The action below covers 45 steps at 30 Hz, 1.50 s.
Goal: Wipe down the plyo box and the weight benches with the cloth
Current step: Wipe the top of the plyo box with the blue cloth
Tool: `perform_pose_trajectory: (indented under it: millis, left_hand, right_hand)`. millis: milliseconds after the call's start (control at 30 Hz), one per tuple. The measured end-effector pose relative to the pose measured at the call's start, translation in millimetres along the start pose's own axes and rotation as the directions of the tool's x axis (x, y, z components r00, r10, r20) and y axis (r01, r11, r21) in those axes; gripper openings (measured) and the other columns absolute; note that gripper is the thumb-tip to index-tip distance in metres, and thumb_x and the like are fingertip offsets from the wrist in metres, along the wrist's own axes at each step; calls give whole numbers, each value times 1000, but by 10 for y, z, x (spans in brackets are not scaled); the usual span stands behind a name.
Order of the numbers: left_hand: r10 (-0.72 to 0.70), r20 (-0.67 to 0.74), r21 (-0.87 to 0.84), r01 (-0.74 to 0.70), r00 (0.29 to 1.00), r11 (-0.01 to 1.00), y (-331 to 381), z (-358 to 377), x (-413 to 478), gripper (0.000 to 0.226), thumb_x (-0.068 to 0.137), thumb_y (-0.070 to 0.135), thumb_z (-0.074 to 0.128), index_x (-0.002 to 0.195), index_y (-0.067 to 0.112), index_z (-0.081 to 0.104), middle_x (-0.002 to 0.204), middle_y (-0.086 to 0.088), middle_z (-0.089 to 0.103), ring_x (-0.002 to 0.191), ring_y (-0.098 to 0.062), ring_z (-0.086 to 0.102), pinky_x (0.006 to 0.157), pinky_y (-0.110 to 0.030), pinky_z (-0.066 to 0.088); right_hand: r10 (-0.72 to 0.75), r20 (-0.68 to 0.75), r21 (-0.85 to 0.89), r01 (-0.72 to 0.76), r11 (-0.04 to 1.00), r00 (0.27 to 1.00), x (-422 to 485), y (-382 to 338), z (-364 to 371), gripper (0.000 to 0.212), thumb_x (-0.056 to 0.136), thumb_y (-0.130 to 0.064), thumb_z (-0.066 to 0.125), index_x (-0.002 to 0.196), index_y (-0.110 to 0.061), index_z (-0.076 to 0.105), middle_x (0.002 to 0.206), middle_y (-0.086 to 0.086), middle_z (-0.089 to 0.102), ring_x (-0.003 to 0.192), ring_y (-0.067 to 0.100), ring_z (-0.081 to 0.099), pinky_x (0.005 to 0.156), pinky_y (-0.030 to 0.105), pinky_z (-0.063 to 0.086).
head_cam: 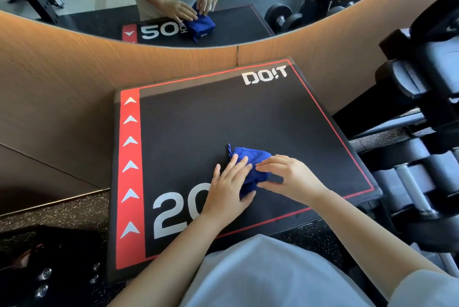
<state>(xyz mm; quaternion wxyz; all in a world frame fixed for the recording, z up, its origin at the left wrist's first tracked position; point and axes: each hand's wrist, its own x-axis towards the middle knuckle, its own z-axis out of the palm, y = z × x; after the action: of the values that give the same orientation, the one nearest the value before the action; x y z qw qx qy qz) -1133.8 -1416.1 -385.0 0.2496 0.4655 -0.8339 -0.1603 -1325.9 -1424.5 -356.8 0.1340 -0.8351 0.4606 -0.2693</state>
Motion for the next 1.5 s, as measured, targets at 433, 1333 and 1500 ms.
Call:
perform_pose_trajectory:
  millis: [433, 1333, 1500]
  left_hand:
    - [-286, -50, -435, 237, 957, 869, 69, -348, 74, 33, 75, 15, 62, 108, 16, 66, 101, 12, 62, 97, -16, 58, 84, -29, 48]
    - [92, 161, -416, -17, 983, 909, 165, -713, -89, 40, 79, 24, 67, 119, 24, 62, 134, 11, 42, 133, -11, 27, 106, -39, 29]
    - [393, 125, -305, -342, 911, 889, 438, -605, 60, 52, 79, 41, 51, 124, 16, 58, 135, -5, 50, 131, -19, 32, 104, -48, 25]
  right_hand:
    - [232, 45, 210, -236, 949, 972, 169, -225, 110, 37, 76, -23, 77, 111, -15, 64, 107, -7, 62, 97, 9, 54, 84, 27, 47]
    - [698, -34, 325, -653, 684, 715, -352, -1259, -323, 40, 77, -21, 74, 88, -53, 53, 86, -24, 64, 82, 3, 60, 79, 27, 50]
    - [789, -123, 287, -740, 609, 602, -785, -1345, -506, 28, 77, -23, 74, 98, -38, 62, 92, -17, 66, 87, 9, 62, 81, 33, 50]
